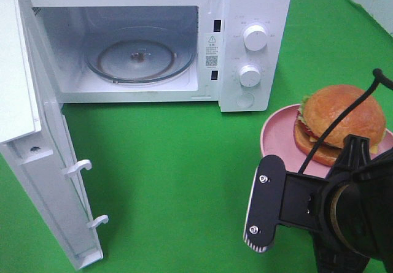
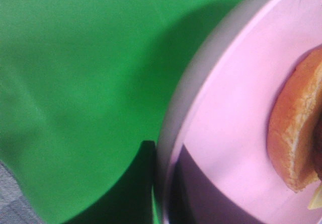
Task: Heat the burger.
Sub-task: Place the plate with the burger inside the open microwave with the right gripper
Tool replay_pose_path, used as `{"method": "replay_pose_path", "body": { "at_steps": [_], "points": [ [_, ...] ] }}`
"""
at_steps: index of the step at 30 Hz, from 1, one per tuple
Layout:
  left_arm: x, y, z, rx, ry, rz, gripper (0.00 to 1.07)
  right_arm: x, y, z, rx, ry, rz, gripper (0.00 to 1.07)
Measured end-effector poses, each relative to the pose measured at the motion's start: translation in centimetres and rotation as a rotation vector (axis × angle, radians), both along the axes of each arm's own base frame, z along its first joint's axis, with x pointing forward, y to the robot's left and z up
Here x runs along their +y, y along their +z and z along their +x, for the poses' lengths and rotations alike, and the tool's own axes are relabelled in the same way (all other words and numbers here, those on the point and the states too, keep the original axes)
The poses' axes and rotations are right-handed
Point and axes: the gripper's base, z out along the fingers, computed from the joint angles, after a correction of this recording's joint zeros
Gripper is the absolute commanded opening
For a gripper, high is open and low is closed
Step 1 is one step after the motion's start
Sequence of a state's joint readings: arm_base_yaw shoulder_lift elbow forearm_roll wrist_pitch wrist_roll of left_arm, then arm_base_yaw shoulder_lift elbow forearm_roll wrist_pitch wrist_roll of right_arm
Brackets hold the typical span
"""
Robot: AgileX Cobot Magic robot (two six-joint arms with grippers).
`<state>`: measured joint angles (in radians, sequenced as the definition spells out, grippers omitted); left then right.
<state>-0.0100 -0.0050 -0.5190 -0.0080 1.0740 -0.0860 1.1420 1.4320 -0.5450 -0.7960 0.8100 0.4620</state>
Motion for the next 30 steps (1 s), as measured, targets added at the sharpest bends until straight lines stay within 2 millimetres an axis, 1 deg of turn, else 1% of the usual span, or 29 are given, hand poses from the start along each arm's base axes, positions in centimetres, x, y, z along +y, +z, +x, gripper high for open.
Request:
{"method": "replay_pose_path", "body": {
  "at_steps": [1, 2, 3, 4, 5, 9, 10, 11, 12, 13, 16, 24, 30],
  "points": [
    [0.0, 0.0, 0.0, 0.000, 0.000, 0.000, 1.00, 0.1, 0.0, 0.0, 0.003, 0.038, -0.010, 0.00],
    [0.0, 0.0, 0.0, 0.000, 0.000, 0.000, 1.00, 0.1, 0.0, 0.0, 0.003, 0.038, -0.010, 0.00],
    [0.0, 0.0, 0.0, 0.000, 0.000, 0.000, 1.00, 0.3, 0.0, 0.1, 0.012, 0.086, -0.018, 0.00],
    [0.0, 0.0, 0.0, 0.000, 0.000, 0.000, 1.00, 0.3, 0.0, 0.1, 0.012, 0.086, -0.018, 0.00],
    [0.0, 0.0, 0.0, 0.000, 0.000, 0.000, 1.00, 0.4, -0.1, 0.0, 0.022, 0.129, -0.024, 0.00],
    [0.0, 0.0, 0.0, 0.000, 0.000, 0.000, 1.00, 0.6, -0.1, 0.0, 0.035, 0.189, -0.037, 0.00],
    [0.0, 0.0, 0.0, 0.000, 0.000, 0.000, 1.00, 0.8, -0.1, 0.0, 0.044, 0.235, -0.049, 0.00],
    [0.0, 0.0, 0.0, 0.000, 0.000, 0.000, 1.00, 0.8, -0.1, 0.0, 0.044, 0.235, -0.049, 0.00],
    [0.0, 0.0, 0.0, 0.000, 0.000, 0.000, 1.00, 0.9, -0.2, 0.0, 0.053, 0.286, -0.066, 0.00],
    [0.0, 0.0, 0.0, 0.000, 0.000, 0.000, 1.00, 0.9, -0.2, 0.0, 0.053, 0.286, -0.066, 0.00],
    [0.0, 0.0, 0.0, 0.000, 0.000, 0.000, 1.00, 1.1, -0.2, 0.0, 0.065, 0.379, -0.099, 0.00],
    [0.0, 0.0, 0.0, 0.000, 0.000, 0.000, 1.00, 1.3, -0.2, 0.1, 0.065, 0.475, -0.128, 0.00],
    [0.0, 0.0, 0.0, 0.000, 0.000, 0.000, 1.00, 2.2, -0.2, 0.1, 0.053, 0.607, -0.107, 0.00]
  ]
}}
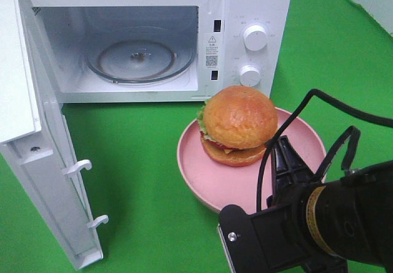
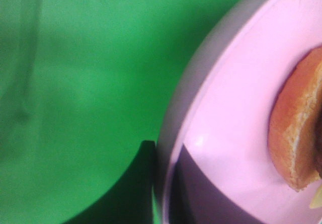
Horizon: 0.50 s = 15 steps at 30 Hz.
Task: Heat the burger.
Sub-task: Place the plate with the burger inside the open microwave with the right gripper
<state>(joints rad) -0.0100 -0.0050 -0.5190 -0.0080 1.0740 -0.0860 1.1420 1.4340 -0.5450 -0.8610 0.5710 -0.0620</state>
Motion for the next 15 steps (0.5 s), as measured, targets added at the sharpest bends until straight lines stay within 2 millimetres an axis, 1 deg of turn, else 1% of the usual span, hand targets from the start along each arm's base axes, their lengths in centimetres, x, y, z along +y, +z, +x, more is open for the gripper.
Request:
{"method": "replay_pose_path", "body": {
  "at_steps": [5, 7, 10, 11, 15],
  "points": [
    [0.0, 0.0, 0.0, 0.000, 0.000, 0.000, 1.00, 0.3, 0.0, 0.3, 0.009, 0.048, 0.028, 0.00],
    [0.0, 0.0, 0.0, 0.000, 0.000, 0.000, 1.00, -0.3, 0.0, 1.5, 0.013, 0.052, 0.042, 0.00],
    [0.0, 0.0, 0.0, 0.000, 0.000, 0.000, 1.00, -0.4, -0.1, 1.8, 0.016, 0.052, 0.044, 0.00],
    [0.0, 0.0, 0.0, 0.000, 0.000, 0.000, 1.00, -0.9, -0.1, 2.4, 0.023, 0.049, 0.044, 0.00],
    [0.0, 0.0, 0.0, 0.000, 0.000, 0.000, 1.00, -1.2, -0.1, 3.2, 0.034, 0.077, 0.059, 0.00]
  ]
}}
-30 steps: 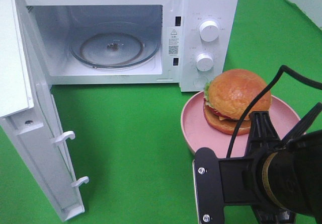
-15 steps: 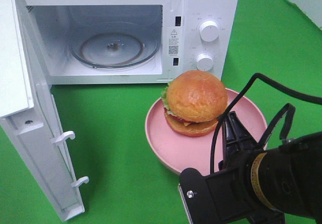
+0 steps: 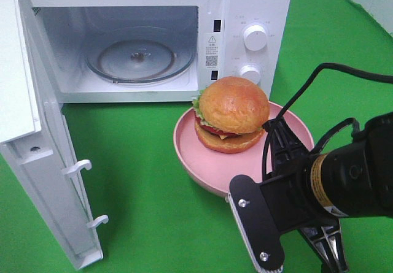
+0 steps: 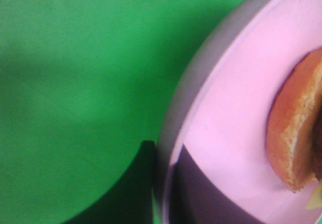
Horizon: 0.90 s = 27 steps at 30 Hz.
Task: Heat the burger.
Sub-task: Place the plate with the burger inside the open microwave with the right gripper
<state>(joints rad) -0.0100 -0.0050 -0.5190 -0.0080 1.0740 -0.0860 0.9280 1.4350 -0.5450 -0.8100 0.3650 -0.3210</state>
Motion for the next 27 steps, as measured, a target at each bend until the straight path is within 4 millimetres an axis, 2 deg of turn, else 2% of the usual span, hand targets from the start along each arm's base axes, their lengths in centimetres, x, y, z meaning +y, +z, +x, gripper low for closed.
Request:
{"method": "replay_pose_path", "body": {
  "at_steps": [6, 12, 19, 27],
  "points": [
    [0.0, 0.0, 0.0, 0.000, 0.000, 0.000, 1.00, -0.8, 0.1, 1.7, -0.017, 0.136, 0.024, 0.00],
    [0.0, 0.0, 0.0, 0.000, 0.000, 0.000, 1.00, -1.7, 0.0, 2.7, -0.011, 0.188, 0.017, 0.00],
    [0.0, 0.0, 0.0, 0.000, 0.000, 0.000, 1.00, -2.6, -0.2, 3.0, 0.025, 0.250, 0.004, 0.00],
    [0.0, 0.0, 0.0, 0.000, 0.000, 0.000, 1.00, -2.3, 0.0, 2.9, 0.056, 0.315, 0.033, 0.00]
  ]
}}
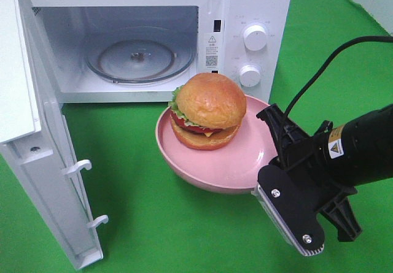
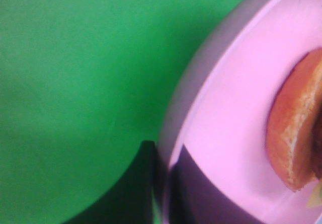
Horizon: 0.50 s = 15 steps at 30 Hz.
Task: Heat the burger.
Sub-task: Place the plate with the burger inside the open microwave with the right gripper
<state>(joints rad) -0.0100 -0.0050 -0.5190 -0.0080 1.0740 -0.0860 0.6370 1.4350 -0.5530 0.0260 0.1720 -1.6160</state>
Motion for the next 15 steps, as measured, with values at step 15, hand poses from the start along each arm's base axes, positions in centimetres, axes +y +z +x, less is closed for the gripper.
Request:
{"method": "replay_pose_path", "body": {
  "at_steps": [15],
  "points": [
    [0.0, 0.0, 0.0, 0.000, 0.000, 0.000, 1.00, 2.3, 1.6, 3.0, -0.026, 0.041, 0.007, 0.00]
  ]
}}
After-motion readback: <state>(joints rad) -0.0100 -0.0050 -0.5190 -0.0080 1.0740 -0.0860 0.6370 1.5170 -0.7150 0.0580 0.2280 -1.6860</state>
